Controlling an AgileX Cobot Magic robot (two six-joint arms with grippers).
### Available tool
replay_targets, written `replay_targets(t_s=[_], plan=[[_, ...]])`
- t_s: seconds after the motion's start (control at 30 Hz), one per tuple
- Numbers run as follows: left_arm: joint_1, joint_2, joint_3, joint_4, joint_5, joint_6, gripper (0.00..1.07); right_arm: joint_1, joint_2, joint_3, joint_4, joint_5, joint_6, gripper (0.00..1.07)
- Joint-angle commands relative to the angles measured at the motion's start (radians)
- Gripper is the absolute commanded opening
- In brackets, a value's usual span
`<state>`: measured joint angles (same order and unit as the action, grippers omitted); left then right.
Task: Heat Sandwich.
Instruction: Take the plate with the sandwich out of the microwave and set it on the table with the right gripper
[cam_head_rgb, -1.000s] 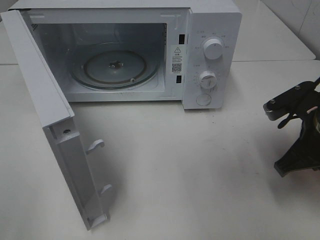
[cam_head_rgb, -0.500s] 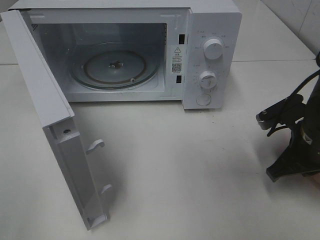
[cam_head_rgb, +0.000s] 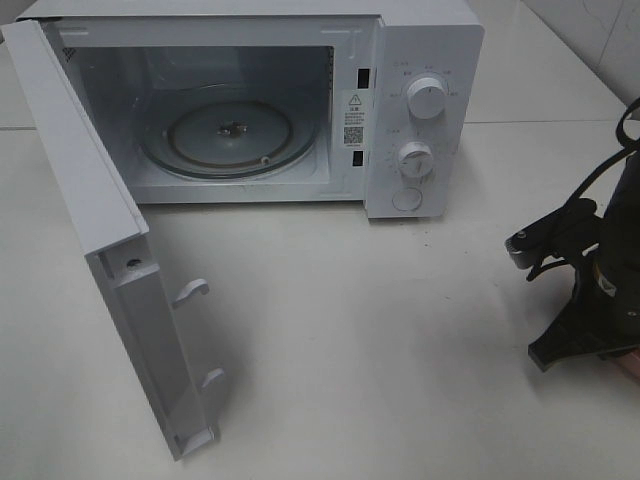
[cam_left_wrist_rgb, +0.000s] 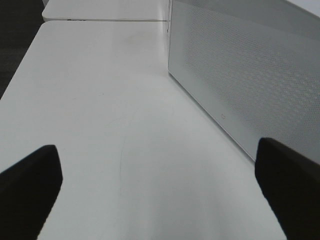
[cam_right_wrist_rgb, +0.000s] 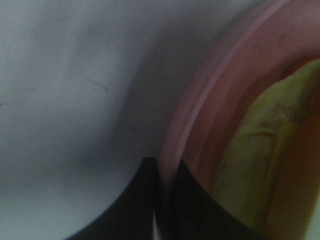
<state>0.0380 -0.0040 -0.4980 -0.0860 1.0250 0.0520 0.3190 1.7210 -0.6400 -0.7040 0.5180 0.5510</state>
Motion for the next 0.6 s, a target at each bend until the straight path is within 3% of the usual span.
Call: replay_targets(t_s=[0.03, 0.23, 0.27, 0.37, 0.6], plan=[[-0.006, -0.027, 0.004, 0.0, 0.003, -0.007, 1.03, -0.005, 0.002, 0.007, -0.02, 0.014, 0.005, 0.07], [-0.006, -0.027, 0.004, 0.0, 0.003, -0.007, 1.03, -0.005, 0.002, -0.026, 0.012, 0.049, 0.005, 0.21], [-0.006, -0.027, 0.004, 0.0, 0.003, -0.007, 1.03, -0.005, 0.002, -0.039, 0.03, 0.072, 0.002, 0.3], [-0.006, -0.027, 0.004, 0.0, 0.003, -0.007, 1.03, -0.005, 0.002, -0.055, 0.054, 0.105, -0.017, 0.44], [-0.006, -0.027, 0.004, 0.0, 0.003, -0.007, 1.03, -0.004, -0.055, -0.075, 0.113, 0.115, -0.074, 0.63]])
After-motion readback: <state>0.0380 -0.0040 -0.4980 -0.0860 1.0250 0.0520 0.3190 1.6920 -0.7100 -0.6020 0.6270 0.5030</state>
